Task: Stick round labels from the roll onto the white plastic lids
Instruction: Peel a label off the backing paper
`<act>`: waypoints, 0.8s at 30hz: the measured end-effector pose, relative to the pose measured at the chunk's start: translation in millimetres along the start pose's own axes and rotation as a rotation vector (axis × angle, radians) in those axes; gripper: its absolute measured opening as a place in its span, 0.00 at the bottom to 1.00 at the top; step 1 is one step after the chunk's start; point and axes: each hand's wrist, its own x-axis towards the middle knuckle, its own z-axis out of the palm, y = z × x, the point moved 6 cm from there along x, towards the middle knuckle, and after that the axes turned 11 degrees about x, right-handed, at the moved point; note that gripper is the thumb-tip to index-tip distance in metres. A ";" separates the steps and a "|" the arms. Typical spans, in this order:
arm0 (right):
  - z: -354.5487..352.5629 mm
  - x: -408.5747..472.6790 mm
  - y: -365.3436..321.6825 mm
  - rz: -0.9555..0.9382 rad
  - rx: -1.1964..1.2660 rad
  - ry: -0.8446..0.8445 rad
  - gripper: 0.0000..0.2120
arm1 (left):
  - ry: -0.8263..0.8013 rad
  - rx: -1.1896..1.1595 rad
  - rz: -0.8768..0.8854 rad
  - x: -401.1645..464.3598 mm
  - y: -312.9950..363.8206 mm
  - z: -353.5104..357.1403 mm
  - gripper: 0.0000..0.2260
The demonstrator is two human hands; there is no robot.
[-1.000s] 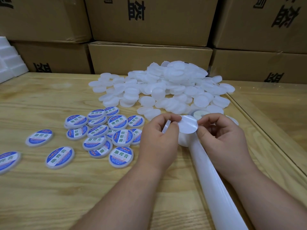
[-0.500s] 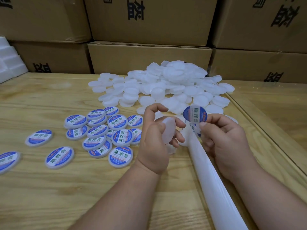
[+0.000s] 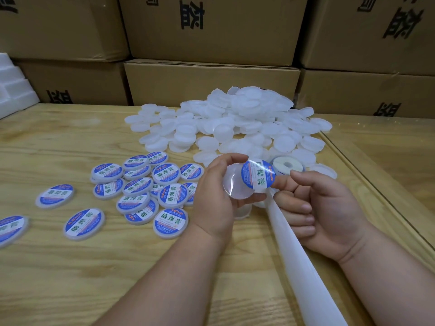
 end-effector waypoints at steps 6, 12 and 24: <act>-0.6 0.6 3.8 0.049 -0.052 -0.014 0.26 | -0.091 -0.027 -0.001 1.8 -3.4 2.9 0.15; -0.6 2.0 4.9 0.058 -0.080 -0.023 0.19 | -0.134 -0.004 0.025 2.0 -2.8 5.2 0.15; -3.8 3.2 6.2 0.048 -0.090 0.043 0.17 | -0.104 0.032 0.014 2.4 -3.5 5.5 0.10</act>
